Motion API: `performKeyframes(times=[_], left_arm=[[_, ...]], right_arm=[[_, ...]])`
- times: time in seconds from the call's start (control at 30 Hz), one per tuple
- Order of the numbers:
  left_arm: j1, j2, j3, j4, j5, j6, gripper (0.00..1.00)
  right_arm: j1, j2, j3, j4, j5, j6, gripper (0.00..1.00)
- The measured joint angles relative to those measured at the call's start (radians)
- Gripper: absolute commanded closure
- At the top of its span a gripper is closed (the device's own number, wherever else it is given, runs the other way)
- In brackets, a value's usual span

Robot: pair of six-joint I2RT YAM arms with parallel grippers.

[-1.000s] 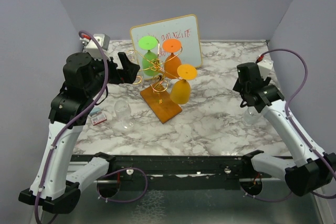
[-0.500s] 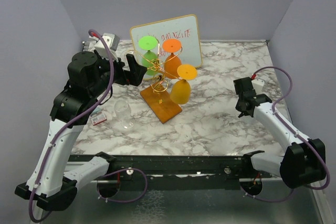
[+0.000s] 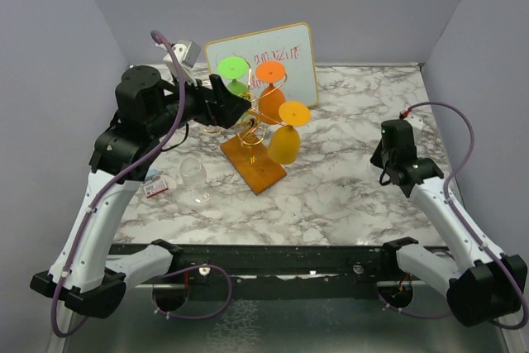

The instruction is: Place the wine glass upside down on the wine glass rack

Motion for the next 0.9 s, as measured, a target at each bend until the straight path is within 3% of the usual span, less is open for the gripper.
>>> performKeyframes(times=[0.27,0.43,0.67,0.9], left_arm=[[-0.011,0.053,-0.006,0.16,0.14,-0.188,0.03],[-0.077,0.092,-0.003,0.285,0.161,-0.291,0.03],[-0.277,0.188,-0.001,0.393,0.041,-0.418,0.03],[-0.426,0.29,0.007,0.556,-0.122,-0.568,0.01]], right_arm=[[0.0,-0.24,-0.01,0.201,-0.137,-0.011,0.99],[0.0,-0.41,-0.063,0.38,-0.22,0.023,0.99],[0.0,-0.529,-0.141,0.626,-0.334,0.132,0.99],[0.0,-0.545,-0.161,0.853,-0.413,0.228,0.99]])
